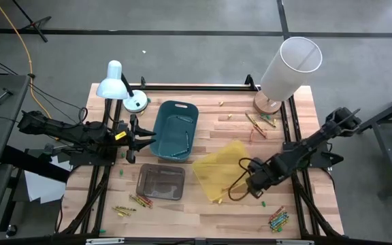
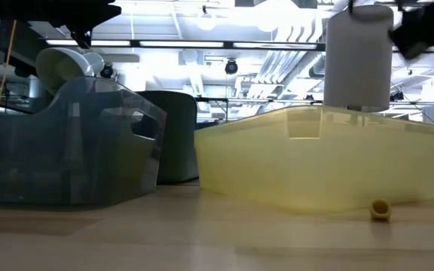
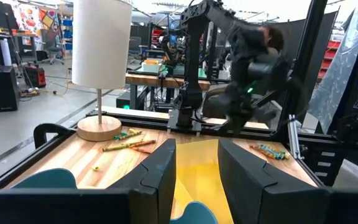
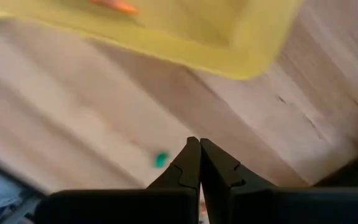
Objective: Sort crayons
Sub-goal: Adjust the yellow bin, then put the orange crayon into the yellow bin
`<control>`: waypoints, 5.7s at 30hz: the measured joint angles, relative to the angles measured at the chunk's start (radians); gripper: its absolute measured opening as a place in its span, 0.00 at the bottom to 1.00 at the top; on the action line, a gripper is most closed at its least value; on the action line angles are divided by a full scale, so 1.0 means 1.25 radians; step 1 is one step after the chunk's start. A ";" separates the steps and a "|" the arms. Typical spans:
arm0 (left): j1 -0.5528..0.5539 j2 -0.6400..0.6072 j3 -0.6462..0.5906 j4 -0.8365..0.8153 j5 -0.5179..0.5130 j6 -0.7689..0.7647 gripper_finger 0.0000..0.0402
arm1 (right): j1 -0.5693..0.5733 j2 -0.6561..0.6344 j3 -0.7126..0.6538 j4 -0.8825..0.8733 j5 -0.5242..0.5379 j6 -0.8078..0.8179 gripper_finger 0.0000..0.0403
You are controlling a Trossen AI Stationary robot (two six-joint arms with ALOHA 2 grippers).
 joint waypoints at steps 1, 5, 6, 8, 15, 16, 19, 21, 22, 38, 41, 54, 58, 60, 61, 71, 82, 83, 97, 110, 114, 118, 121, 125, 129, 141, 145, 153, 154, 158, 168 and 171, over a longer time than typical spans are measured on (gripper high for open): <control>0.000 0.000 0.000 0.000 0.000 0.000 0.26 | 0.011 0.000 0.024 0.001 0.031 -0.009 0.00; 0.000 0.000 0.000 0.006 0.000 0.000 0.26 | 0.018 0.000 0.105 0.077 0.214 -0.127 0.00; 0.000 0.000 0.000 0.009 0.000 0.000 0.26 | 0.009 0.000 0.114 0.100 0.253 -0.164 0.00; 0.000 0.000 0.000 0.015 0.000 0.000 0.26 | -0.026 0.006 0.122 0.150 0.294 -0.245 0.00; 0.000 0.000 0.000 0.018 0.000 0.001 0.26 | -0.192 0.134 0.119 0.314 0.210 -0.525 0.00; 0.000 0.000 0.000 0.018 0.000 0.005 0.26 | -0.212 0.158 0.119 0.330 0.197 -0.560 0.00; 0.000 0.000 0.000 0.018 0.000 0.019 0.26 | -0.261 0.225 0.119 0.390 0.177 -0.643 0.00; 0.000 0.000 0.000 0.018 0.000 0.020 0.26 | -0.287 0.261 0.119 0.441 0.166 -0.683 0.00; 0.000 0.000 0.000 0.018 0.000 0.020 0.26 | -0.298 0.275 0.119 0.472 0.160 -0.700 0.00; 0.000 0.000 0.000 0.019 0.000 0.020 0.26 | -0.397 0.317 0.119 0.602 0.225 -0.743 0.00; 0.000 0.000 0.000 0.019 0.000 0.021 0.26 | -0.412 0.317 0.119 0.601 0.275 -0.735 0.00; 0.000 0.000 0.000 0.018 0.000 0.021 0.26 | -0.442 0.314 0.119 0.498 0.389 -0.700 0.00; 0.000 0.000 0.000 0.017 0.003 0.021 0.26 | -0.424 0.276 0.119 0.470 0.384 -0.731 0.00; 0.000 0.000 0.000 0.016 0.013 0.021 0.26 | -0.404 0.242 0.119 0.410 0.392 -0.730 0.00; 0.000 0.000 0.000 0.016 0.020 0.021 0.26 | -0.393 0.224 0.119 0.363 0.413 -0.713 0.00; 0.000 0.000 0.000 0.019 0.043 0.000 0.26 | -0.377 0.006 0.030 -0.147 0.502 -0.280 0.00; 0.000 0.000 0.000 0.076 0.042 0.056 0.26 | -0.592 -0.075 -0.252 0.023 0.292 -0.282 0.00; 0.000 0.000 0.000 0.076 0.042 0.063 0.26 | -0.604 -0.075 -0.263 0.038 0.289 -0.284 0.00; 0.000 0.000 0.000 0.071 0.063 0.033 0.26 | -0.775 -0.075 -0.292 0.079 0.332 -0.307 0.08; 0.000 0.000 0.000 0.059 0.071 0.021 0.26 | -0.813 -0.075 -0.306 0.178 0.230 -0.400 0.48; 0.000 0.000 0.000 0.059 0.071 0.021 0.26 | -0.814 -0.075 -0.306 0.182 0.219 -0.402 0.48; 0.000 0.000 0.000 0.059 0.071 0.021 0.26 | -0.814 -0.075 -0.306 0.176 0.219 -0.397 0.45; 0.000 0.000 0.000 0.059 0.071 0.020 0.26 | -0.814 -0.075 -0.306 0.176 0.219 -0.394 0.41; 0.000 0.000 0.000 0.059 0.071 0.020 0.26 | -0.814 -0.075 -0.332 0.191 0.215 -0.391 0.35; 0.000 0.000 0.000 0.059 0.071 0.020 0.26 | -0.830 -0.077 -0.378 0.229 0.165 -0.379 0.32; 0.000 0.000 0.000 0.059 0.071 0.021 0.26 | -0.849 -0.077 -0.401 0.257 0.164 -0.381 0.28; 0.000 0.000 0.000 0.059 0.071 0.021 0.26 | -0.849 -0.076 -0.402 0.258 0.167 -0.387 0.15; 0.000 0.000 0.000 0.059 0.071 0.021 0.26 | -0.848 -0.081 -0.403 0.258 0.180 -0.408 0.05; 0.000 0.000 0.000 0.059 0.071 0.021 0.26 | -0.848 -0.087 -0.403 0.259 0.180 -0.408 0.04; 0.000 0.000 0.000 0.059 0.071 0.021 0.26 | -0.848 -0.136 -0.407 0.259 0.184 -0.410 0.01; 0.000 0.000 0.000 0.059 0.071 0.021 0.26 | -0.845 -0.313 -0.406 0.260 0.202 -0.408 0.00; 0.000 0.000 0.000 0.059 0.071 0.021 0.26 | -0.824 -0.369 -0.406 0.271 0.212 -0.408 0.00</control>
